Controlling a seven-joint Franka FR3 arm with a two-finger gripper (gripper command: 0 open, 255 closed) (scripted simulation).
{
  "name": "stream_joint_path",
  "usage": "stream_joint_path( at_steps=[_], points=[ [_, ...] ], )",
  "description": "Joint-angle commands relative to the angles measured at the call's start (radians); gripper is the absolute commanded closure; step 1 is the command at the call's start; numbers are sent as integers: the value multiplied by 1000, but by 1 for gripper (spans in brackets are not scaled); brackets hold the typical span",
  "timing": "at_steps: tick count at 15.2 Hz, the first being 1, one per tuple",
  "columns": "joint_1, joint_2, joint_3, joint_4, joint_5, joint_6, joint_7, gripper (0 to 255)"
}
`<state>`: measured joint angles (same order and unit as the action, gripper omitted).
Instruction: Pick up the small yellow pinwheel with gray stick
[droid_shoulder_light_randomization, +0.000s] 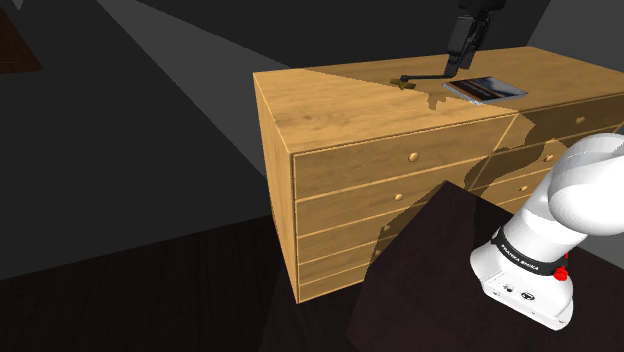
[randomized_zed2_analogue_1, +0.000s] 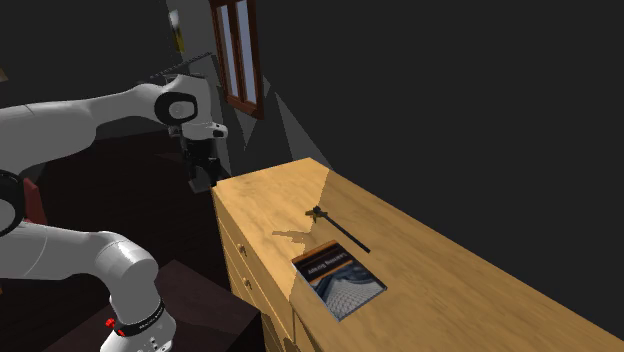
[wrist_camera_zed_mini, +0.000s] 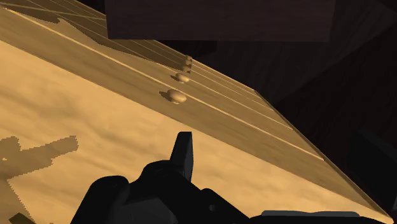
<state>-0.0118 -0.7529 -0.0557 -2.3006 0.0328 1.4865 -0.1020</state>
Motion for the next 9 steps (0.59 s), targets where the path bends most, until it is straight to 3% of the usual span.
stream_joint_path(
  at_steps=[1,9],
  points=[
    [0,0,0,0,0,0,0,0],
    [10,-11,-223,-60,-159,96,-393,0]
  ],
)
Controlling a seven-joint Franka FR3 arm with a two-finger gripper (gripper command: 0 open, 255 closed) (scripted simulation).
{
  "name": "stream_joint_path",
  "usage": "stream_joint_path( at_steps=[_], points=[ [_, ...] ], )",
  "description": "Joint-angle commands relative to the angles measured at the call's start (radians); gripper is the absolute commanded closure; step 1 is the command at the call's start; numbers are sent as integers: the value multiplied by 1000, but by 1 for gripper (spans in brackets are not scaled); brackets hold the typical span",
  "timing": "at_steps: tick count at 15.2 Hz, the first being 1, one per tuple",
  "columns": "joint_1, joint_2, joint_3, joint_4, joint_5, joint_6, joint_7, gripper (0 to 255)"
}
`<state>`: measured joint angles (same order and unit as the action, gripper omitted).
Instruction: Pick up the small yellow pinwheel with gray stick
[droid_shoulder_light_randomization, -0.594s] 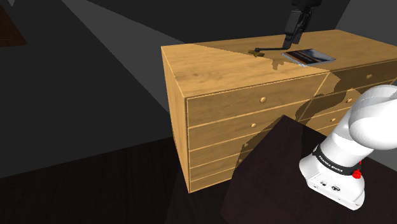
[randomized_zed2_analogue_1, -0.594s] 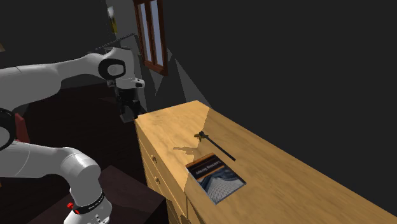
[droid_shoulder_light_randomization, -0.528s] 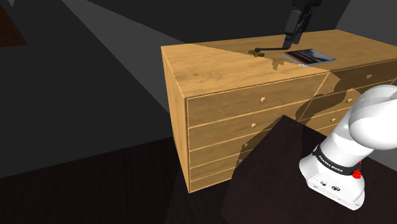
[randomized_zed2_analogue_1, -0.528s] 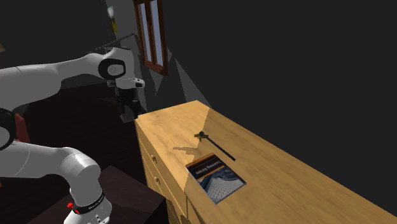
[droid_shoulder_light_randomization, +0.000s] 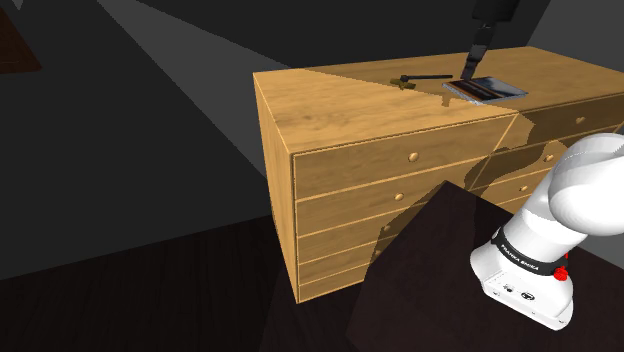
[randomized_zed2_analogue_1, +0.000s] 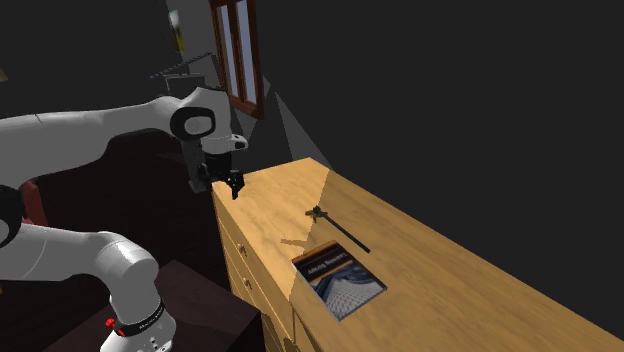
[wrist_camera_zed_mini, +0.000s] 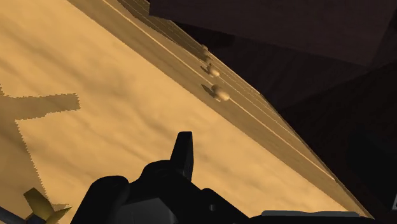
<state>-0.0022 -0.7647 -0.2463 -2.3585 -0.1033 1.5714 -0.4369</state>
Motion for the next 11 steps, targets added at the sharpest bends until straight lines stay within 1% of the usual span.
stream_joint_path(
  at_steps=[1,6,9,11],
  points=[
    [3,9,-62,-2,-40,26,-108,0],
    [31,84,-214,31,-107,110,-354,0],
    [64,153,-311,73,-126,163,-504,0],
    [92,209,-378,110,-126,198,-606,0]
  ],
)
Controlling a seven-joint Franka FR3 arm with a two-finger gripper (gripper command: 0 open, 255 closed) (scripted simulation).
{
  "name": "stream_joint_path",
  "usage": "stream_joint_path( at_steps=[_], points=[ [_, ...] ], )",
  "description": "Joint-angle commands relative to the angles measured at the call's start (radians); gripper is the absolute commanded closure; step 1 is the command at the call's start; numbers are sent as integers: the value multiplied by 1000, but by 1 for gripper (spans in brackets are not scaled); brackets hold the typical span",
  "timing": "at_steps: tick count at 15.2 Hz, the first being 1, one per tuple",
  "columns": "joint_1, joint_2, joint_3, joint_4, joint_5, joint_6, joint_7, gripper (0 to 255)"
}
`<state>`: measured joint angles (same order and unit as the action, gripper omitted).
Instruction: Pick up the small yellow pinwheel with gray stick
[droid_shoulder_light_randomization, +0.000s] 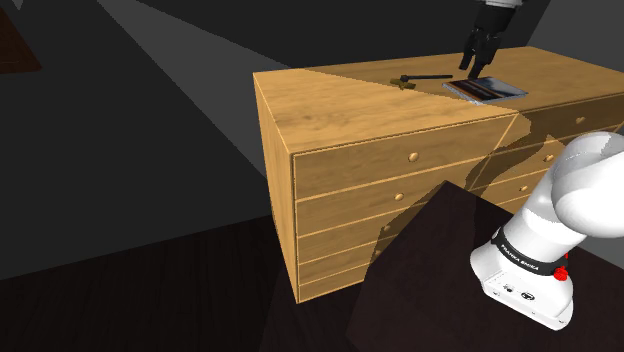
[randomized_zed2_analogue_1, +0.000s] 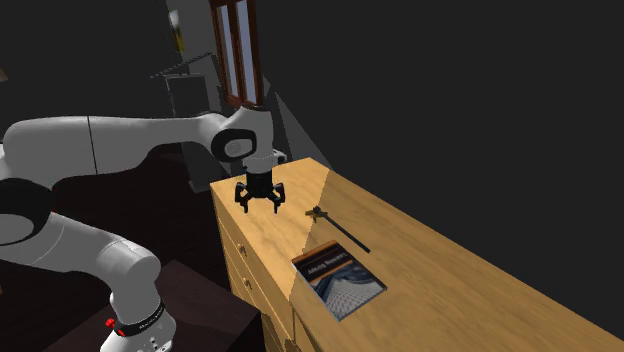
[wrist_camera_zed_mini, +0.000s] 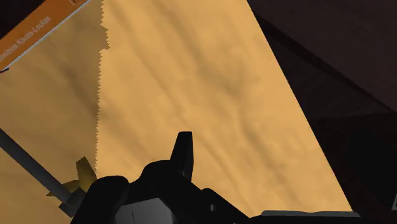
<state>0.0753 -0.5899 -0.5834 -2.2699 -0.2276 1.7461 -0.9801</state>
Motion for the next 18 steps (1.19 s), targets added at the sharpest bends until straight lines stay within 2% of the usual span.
stream_joint_path(
  at_steps=[1,4,7,9,11,12,13,15,18],
  points=[
    [31,65,-75,42,3,40,-115,0],
    [90,170,-185,116,38,87,-280,0],
    [162,301,-308,204,116,126,-465,0],
    [212,414,-399,272,206,141,-607,0],
    [244,562,-487,350,343,140,-775,0],
    [237,649,-514,394,428,128,-867,0],
    [208,735,-520,441,511,109,-953,0],
    [106,872,-475,541,637,66,-1086,0],
    [-46,1028,-386,705,757,2,-1220,0]
  ],
)
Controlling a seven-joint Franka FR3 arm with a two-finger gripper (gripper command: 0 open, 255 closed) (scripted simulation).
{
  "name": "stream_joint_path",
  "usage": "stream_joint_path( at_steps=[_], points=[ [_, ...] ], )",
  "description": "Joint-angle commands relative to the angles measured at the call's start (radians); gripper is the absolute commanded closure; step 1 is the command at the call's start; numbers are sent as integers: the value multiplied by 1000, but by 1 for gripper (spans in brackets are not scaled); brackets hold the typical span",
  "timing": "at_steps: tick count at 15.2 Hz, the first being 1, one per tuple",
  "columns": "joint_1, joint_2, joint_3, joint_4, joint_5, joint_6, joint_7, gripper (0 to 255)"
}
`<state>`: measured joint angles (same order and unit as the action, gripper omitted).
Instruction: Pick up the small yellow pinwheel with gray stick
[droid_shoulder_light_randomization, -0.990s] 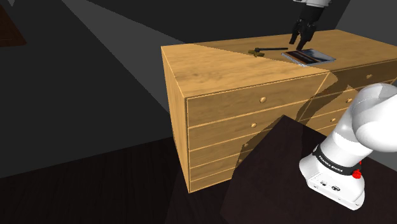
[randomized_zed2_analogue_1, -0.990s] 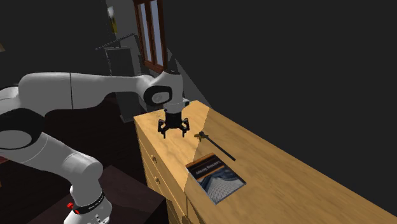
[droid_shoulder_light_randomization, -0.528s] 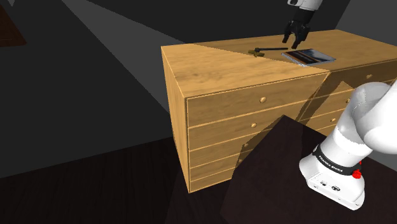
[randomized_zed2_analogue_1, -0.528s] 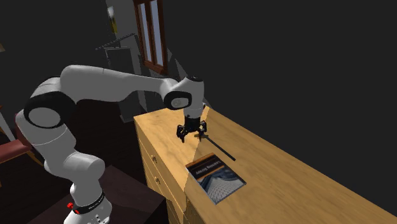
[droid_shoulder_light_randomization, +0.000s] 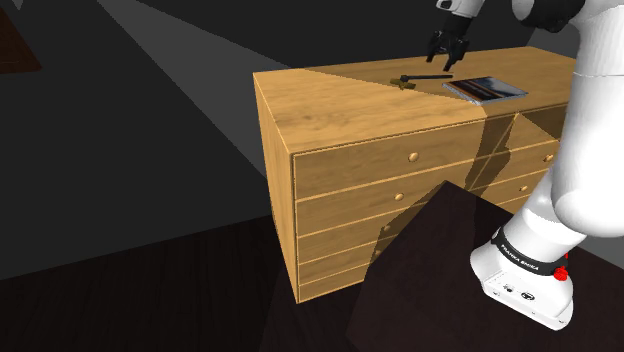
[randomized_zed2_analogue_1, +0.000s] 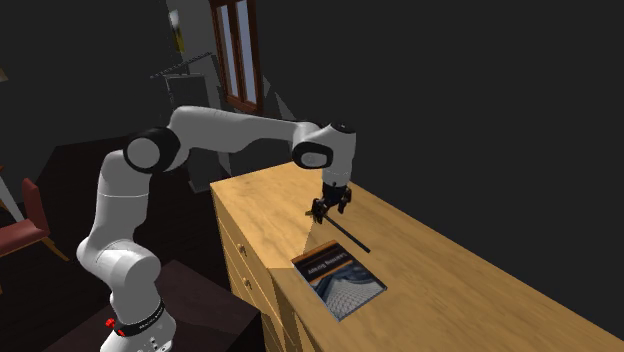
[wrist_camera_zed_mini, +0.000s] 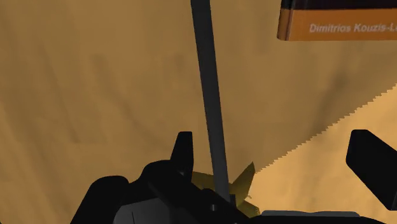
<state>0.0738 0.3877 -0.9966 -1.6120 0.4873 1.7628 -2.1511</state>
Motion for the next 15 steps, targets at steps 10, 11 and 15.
stream_joint_path(
  at_steps=[10,11,15],
  points=[
    [-114,147,89,72,116,32,-132,0],
    [-114,147,89,72,115,32,-132,0],
    [-113,147,89,72,115,32,-132,255]
  ],
)
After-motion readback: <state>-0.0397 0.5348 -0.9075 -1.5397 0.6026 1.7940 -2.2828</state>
